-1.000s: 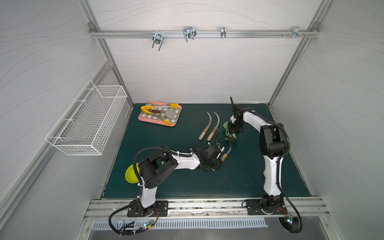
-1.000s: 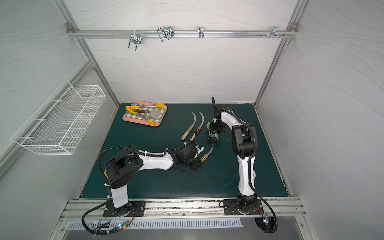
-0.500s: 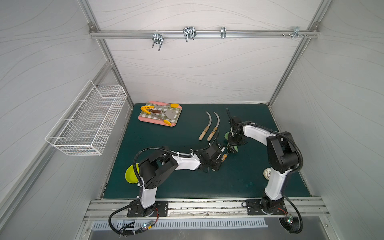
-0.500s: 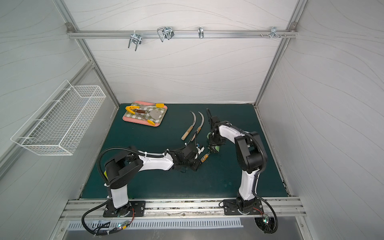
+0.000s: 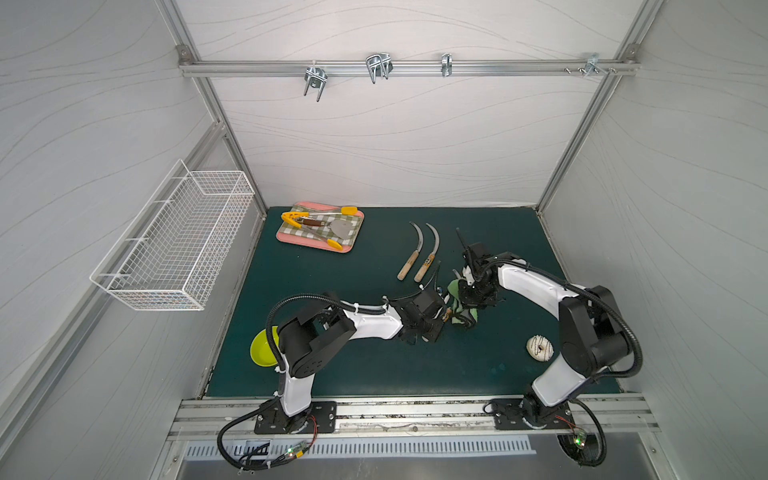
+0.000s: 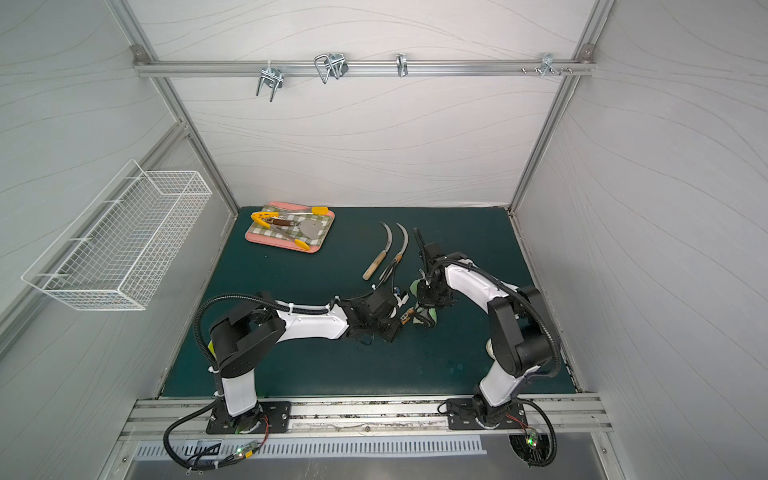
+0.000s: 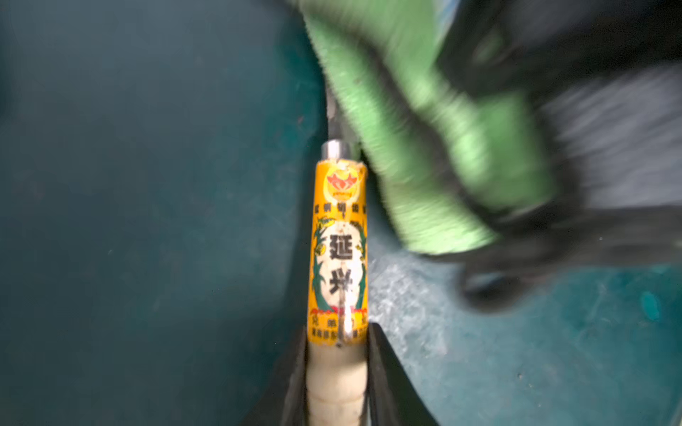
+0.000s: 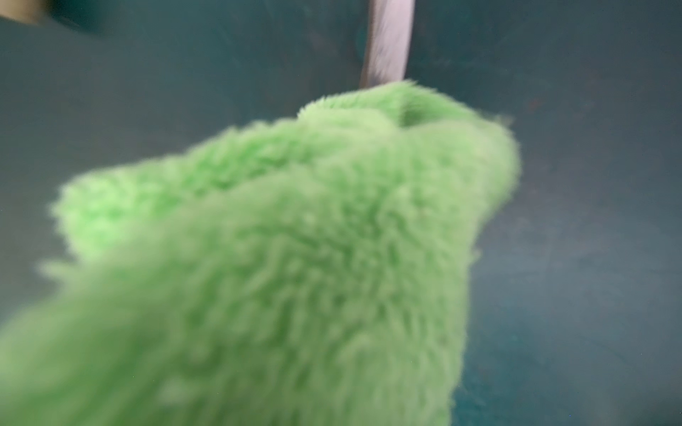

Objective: Wipe small sickles with rags
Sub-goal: Wipe the small sickle at the center of the board, then pick up the small sickle from the center of the board.

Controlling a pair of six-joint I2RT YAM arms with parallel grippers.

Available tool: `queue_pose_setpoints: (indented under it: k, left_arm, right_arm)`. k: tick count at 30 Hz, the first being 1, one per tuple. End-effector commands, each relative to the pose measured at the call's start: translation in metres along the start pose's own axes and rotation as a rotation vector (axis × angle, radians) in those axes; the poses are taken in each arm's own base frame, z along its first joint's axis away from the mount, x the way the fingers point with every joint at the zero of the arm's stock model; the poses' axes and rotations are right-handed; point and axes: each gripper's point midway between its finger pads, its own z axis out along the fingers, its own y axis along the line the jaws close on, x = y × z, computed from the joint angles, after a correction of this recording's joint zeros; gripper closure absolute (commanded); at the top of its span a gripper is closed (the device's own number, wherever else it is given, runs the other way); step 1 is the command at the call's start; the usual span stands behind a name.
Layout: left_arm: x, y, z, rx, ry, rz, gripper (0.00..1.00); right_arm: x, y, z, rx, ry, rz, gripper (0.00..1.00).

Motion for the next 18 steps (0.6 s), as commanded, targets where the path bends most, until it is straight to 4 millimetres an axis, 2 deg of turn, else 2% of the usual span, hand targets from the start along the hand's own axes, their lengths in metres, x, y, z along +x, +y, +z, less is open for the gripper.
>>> queue_pose_setpoints:
  k: [1, 7, 11, 18]
  left_arm:
    - [0.013, 0.014, -0.007, -0.076, 0.091, 0.023, 0.66]
    - [0.000, 0.008, -0.021, -0.085, 0.125, 0.045, 0.60]
    - [-0.010, 0.006, -0.021, -0.102, 0.160, 0.053, 0.59]
    - [-0.023, 0.002, -0.014, -0.116, 0.202, 0.064, 0.59]
  right_arm:
    - [-0.008, -0.001, -0.034, -0.068, -0.053, 0.016, 0.83]
    - [-0.018, -0.015, -0.059, -0.139, -0.141, 0.044, 0.82]
    - [-0.020, -0.022, -0.060, -0.188, -0.163, 0.072, 0.82]
    - [-0.016, -0.028, -0.048, -0.236, -0.163, 0.091, 0.80]
